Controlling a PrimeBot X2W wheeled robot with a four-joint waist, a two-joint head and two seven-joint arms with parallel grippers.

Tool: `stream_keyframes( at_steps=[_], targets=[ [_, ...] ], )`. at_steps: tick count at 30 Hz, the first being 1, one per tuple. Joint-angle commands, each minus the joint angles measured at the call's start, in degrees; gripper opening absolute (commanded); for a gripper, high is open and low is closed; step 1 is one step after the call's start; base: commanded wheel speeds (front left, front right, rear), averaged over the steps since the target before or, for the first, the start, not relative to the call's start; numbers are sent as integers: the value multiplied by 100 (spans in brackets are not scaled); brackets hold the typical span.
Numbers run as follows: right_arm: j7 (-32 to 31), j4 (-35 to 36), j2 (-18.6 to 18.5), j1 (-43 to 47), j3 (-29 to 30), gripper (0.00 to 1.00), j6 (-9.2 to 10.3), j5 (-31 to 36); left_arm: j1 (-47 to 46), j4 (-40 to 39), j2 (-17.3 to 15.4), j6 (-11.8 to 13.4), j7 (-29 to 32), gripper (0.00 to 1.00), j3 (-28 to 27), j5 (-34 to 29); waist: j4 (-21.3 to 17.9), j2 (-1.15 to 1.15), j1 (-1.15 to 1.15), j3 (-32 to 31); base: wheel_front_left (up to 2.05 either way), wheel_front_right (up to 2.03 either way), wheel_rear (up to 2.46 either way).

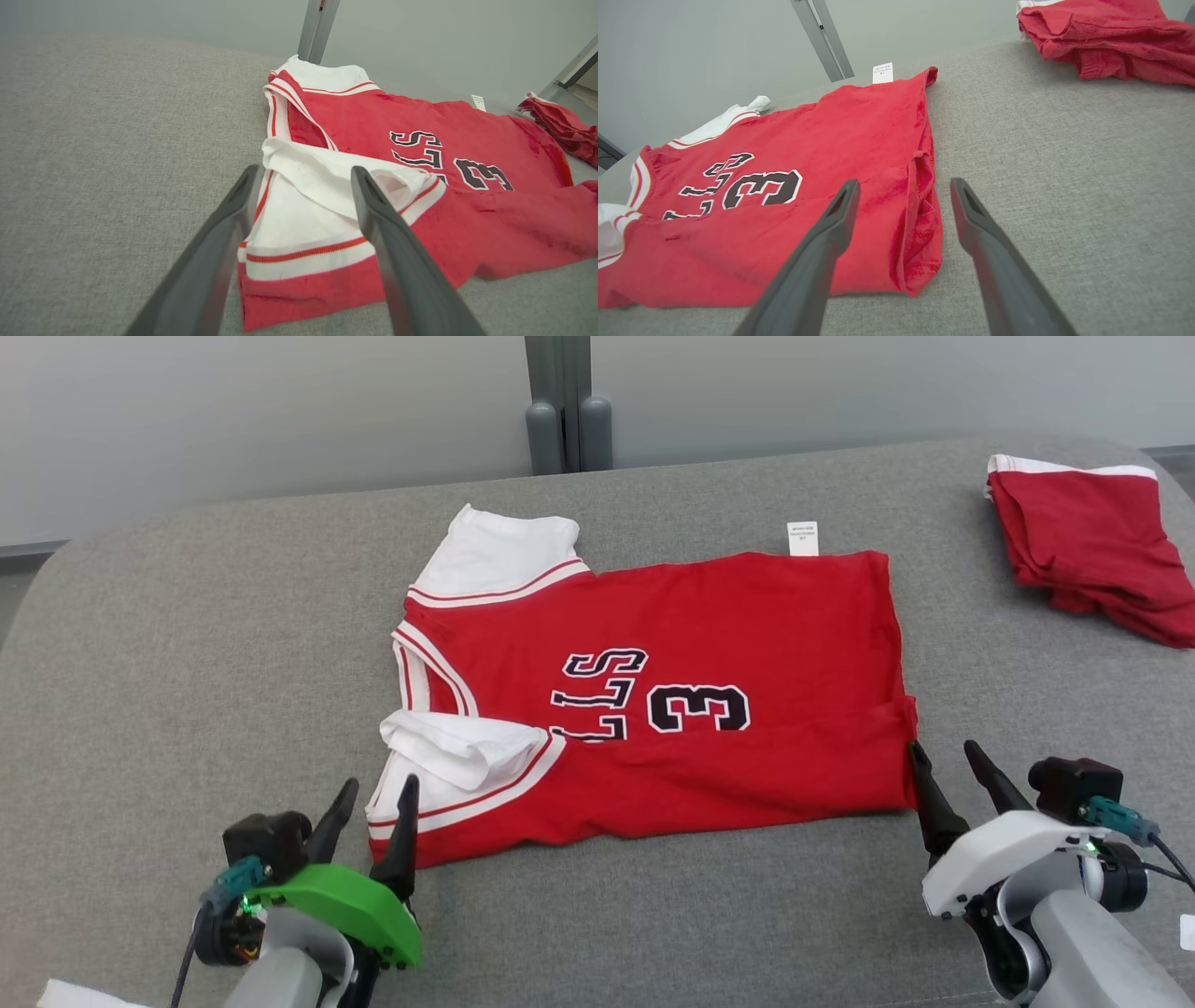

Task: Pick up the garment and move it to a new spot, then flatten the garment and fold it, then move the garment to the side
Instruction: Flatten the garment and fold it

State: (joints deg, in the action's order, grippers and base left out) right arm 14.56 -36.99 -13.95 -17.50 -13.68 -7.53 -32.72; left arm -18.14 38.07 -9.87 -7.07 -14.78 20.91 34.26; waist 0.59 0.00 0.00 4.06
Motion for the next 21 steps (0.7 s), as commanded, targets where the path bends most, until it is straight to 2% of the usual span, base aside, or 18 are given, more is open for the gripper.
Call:
stream_keyframes(
  at_steps=[1,10,21],
  targets=[
    [37,27,-81,122,19,100,10,91,168,-25,-9,-20,-48,100,-10,-85,28,0,0,-77,0,0,0],
    [69,-88,-17,161,-53,100,10,385,546,95,50,-10,-39,100,-11,-221,43,0,0,14,0,0,0],
    [57,-1016,194,-306,-241,100,11,430,64,889,146,21,-33,100,66,-278,54,0,0,212,0,0,0]
  ],
)
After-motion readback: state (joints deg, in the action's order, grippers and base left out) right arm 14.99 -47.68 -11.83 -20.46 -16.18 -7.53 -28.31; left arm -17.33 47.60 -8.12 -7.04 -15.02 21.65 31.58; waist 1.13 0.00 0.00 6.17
